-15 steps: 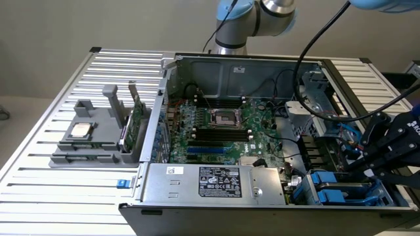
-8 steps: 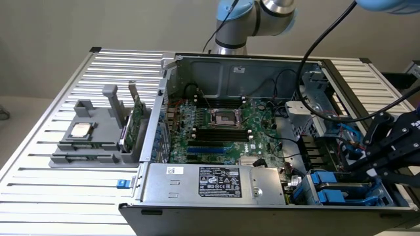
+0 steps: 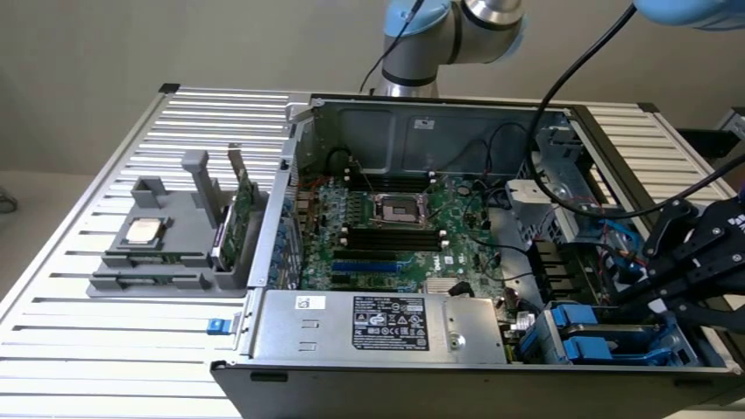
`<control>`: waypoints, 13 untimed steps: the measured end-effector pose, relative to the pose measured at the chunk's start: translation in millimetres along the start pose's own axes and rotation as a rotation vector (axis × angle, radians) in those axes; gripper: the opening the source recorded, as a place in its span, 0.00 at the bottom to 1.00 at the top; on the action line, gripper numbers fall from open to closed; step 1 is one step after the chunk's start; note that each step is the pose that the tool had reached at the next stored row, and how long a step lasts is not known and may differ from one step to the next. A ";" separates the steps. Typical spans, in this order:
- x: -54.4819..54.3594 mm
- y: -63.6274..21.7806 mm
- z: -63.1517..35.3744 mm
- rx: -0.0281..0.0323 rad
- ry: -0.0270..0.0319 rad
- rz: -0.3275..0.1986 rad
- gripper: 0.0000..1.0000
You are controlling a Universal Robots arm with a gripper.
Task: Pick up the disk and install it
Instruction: 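Insert the disk into the insertion slot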
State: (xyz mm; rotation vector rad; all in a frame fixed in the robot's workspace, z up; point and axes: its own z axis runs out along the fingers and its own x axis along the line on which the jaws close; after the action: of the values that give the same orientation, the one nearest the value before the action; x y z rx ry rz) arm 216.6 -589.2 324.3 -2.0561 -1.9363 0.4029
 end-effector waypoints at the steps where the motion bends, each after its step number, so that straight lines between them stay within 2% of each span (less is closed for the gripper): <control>1: 0.2 0.3 0.0 0.0028 0.0000 0.000 0.17; 6: 1.8 1.3 0.7 0.0116 -0.0003 0.000 0.17; 13: 2.2 3.9 0.6 0.0183 -0.0009 0.000 0.17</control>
State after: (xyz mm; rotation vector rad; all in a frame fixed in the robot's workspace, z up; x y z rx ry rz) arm 220.1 -587.3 322.2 -2.0452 -1.9256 0.4201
